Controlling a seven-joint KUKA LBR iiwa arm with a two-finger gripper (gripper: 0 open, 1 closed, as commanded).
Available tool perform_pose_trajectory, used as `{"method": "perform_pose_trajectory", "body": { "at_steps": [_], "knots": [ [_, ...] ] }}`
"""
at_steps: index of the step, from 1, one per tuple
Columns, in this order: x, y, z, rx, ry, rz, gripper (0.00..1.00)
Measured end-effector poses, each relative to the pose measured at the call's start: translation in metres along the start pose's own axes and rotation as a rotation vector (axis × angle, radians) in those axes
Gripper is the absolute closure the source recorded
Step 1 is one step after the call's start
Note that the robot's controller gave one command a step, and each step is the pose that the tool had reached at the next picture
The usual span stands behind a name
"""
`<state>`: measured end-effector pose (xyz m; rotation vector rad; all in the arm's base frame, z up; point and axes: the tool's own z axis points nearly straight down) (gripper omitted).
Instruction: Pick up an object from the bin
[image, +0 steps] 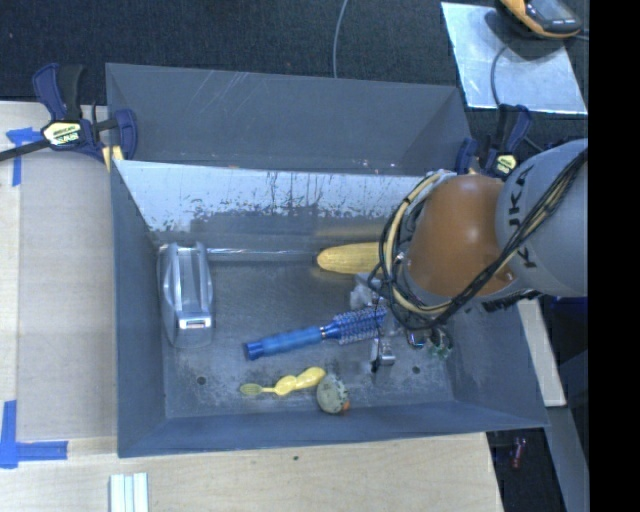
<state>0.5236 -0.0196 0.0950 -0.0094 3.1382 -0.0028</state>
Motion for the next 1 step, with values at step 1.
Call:
{"method": "perform_pose_trajectory", "body": {
  "at_steps": [1],
  "knots": [
    [-0.0026, 0.0119, 0.0136, 0.0, -0.008, -0.029, 0.0]
  ]
}}
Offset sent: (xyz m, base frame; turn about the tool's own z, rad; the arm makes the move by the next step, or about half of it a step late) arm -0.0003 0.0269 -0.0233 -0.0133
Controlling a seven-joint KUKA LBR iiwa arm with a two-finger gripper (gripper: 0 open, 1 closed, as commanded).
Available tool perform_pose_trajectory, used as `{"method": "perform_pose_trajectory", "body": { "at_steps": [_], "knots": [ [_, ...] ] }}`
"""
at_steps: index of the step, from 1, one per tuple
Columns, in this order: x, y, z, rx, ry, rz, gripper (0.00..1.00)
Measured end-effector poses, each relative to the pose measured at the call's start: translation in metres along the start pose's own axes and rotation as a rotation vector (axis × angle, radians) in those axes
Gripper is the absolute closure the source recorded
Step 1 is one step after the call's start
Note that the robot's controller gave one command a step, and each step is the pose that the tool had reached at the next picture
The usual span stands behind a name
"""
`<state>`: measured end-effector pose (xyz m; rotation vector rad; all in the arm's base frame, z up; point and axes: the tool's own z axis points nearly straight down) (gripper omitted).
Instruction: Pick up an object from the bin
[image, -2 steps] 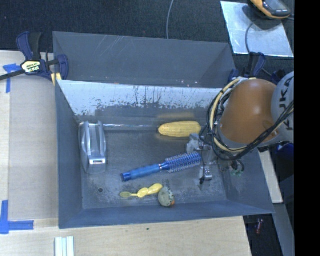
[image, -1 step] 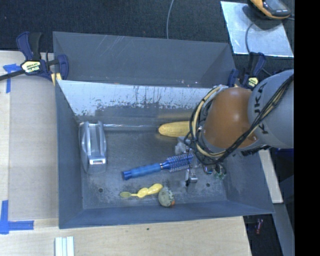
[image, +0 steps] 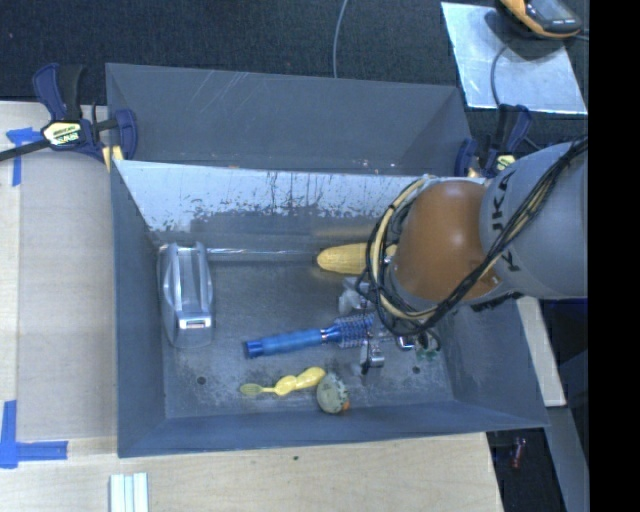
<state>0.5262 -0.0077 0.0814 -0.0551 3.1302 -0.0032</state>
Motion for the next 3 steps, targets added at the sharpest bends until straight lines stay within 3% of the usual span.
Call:
{"method": "perform_pose_trajectory", "body": {
  "at_steps": [1, 2, 3],
  "knots": [
    [0.001, 0.007, 0.005, -0.001, 0.003, 0.006, 0.0],
    [-0.043, -0.021, 0.012, 0.0, 0.0, -0.192, 1.0],
    [-0.043, -0.021, 0.012, 0.0, 0.0, -0.192, 1.0]
  ]
}}
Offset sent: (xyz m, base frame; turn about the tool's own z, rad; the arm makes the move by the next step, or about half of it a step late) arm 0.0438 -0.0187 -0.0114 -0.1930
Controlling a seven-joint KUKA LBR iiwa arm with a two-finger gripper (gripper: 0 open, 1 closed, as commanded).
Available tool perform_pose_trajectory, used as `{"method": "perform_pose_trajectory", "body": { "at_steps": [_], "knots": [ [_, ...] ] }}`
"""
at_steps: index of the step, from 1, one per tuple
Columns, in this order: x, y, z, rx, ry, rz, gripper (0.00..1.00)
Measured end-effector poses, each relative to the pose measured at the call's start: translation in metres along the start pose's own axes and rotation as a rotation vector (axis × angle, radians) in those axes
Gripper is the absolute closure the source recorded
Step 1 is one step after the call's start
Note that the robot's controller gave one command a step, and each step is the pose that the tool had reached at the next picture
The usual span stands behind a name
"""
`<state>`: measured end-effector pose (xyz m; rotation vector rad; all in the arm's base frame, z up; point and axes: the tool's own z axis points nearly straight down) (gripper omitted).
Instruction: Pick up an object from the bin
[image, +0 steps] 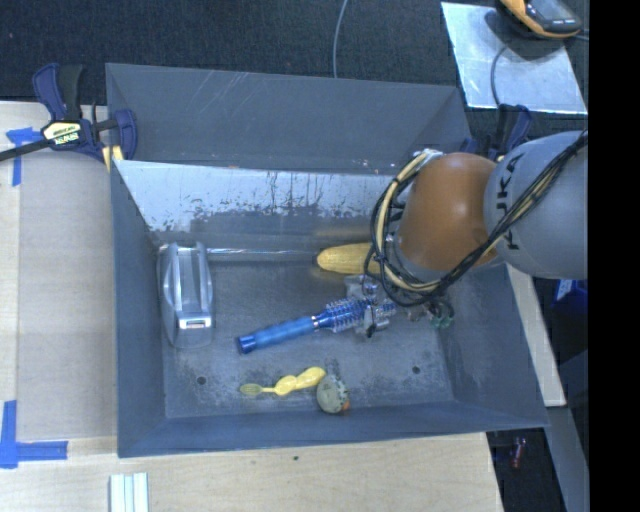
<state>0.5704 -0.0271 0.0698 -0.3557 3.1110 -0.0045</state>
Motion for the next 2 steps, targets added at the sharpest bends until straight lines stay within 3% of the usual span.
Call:
{"method": "perform_pose_trajectory", "body": {
  "at_steps": [1, 2],
  "knots": [
    [0.001, -0.003, -0.059, -0.002, 0.005, -0.01, 1.0],
    [-0.02, -0.005, -0.139, 0.0, 0.001, -0.008, 1.0]
  ]
}}
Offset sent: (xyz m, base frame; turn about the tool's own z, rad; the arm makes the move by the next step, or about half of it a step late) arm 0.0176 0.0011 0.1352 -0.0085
